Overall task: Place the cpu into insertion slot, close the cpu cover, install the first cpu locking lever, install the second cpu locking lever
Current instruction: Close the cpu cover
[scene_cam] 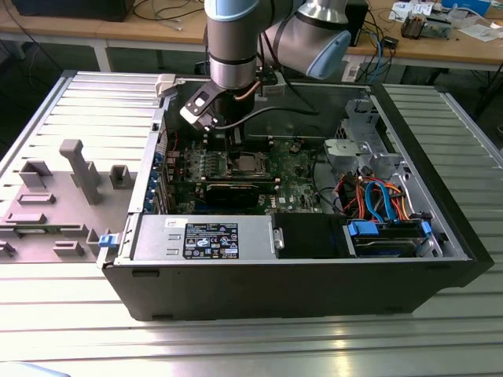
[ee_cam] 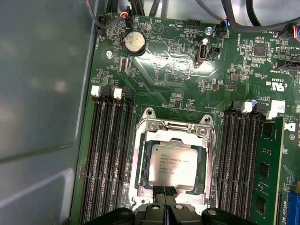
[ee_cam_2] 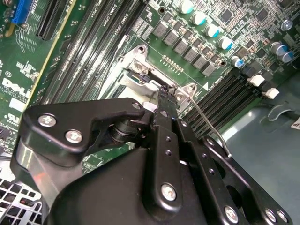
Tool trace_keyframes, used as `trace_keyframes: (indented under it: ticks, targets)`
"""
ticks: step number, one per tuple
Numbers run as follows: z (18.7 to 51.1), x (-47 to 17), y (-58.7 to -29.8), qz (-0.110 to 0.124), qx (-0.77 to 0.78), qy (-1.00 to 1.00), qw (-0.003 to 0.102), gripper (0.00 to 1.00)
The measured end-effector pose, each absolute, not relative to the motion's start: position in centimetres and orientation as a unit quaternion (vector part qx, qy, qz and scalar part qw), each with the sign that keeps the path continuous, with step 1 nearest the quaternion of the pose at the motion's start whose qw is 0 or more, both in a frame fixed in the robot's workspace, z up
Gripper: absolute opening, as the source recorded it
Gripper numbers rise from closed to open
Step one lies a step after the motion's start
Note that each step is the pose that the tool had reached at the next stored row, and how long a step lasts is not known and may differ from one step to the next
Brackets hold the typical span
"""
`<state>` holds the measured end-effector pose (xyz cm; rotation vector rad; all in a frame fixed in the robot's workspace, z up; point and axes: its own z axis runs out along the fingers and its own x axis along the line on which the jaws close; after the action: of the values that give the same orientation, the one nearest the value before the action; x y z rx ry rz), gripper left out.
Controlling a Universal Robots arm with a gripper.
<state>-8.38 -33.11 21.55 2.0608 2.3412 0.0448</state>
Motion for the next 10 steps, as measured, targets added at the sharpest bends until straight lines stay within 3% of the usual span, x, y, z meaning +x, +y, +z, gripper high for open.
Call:
trace_keyframes:
  ticks: [10]
  targets:
    - [20.64,-8.51,-33.11,0.014,0.661,0.750,0.011,0.11]
